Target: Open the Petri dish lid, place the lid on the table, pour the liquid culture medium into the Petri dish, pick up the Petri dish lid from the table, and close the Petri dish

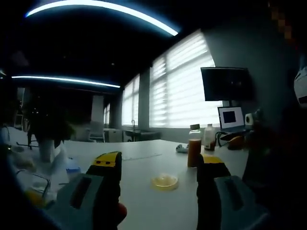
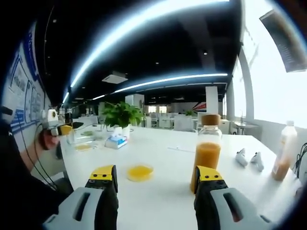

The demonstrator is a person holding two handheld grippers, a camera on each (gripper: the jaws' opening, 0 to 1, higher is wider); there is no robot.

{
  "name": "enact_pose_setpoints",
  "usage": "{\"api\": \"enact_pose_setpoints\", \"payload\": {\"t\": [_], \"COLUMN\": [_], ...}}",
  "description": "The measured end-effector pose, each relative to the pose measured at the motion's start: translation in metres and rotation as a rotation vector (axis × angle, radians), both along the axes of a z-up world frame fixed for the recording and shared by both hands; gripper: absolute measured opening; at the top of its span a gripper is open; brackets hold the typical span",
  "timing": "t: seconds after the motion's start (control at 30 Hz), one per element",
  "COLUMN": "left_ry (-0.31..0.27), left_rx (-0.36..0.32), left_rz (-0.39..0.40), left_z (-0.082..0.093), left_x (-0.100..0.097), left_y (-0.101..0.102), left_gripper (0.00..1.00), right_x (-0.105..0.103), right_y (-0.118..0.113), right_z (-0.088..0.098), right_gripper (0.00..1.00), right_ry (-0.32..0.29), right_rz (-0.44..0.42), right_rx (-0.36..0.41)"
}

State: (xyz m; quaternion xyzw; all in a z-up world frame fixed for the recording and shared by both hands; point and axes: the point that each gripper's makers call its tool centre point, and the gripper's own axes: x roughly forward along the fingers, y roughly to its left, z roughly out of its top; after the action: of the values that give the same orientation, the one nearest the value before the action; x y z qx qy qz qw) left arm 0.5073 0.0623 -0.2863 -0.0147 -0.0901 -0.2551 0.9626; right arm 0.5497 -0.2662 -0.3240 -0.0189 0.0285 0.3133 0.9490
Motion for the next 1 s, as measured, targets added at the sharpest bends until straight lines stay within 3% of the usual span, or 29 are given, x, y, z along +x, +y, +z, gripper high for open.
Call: {"api": "enact_pose_setpoints", "payload": {"t": [1.0], "left_ry": [-0.004], "left_rx": [0.001], "left_rz": [0.0], "left_z": [0.0003], "left_x": [0.0001], "left_y": [0.0024], "left_gripper": [0.55], "right_x": [0.0019], "right_y": [0.0004], "right_z": [-0.0006], "right_gripper": [0.58], "right_ry": [0.003], "right_rz": [-0.003], "right_rx": [-0.012]}}
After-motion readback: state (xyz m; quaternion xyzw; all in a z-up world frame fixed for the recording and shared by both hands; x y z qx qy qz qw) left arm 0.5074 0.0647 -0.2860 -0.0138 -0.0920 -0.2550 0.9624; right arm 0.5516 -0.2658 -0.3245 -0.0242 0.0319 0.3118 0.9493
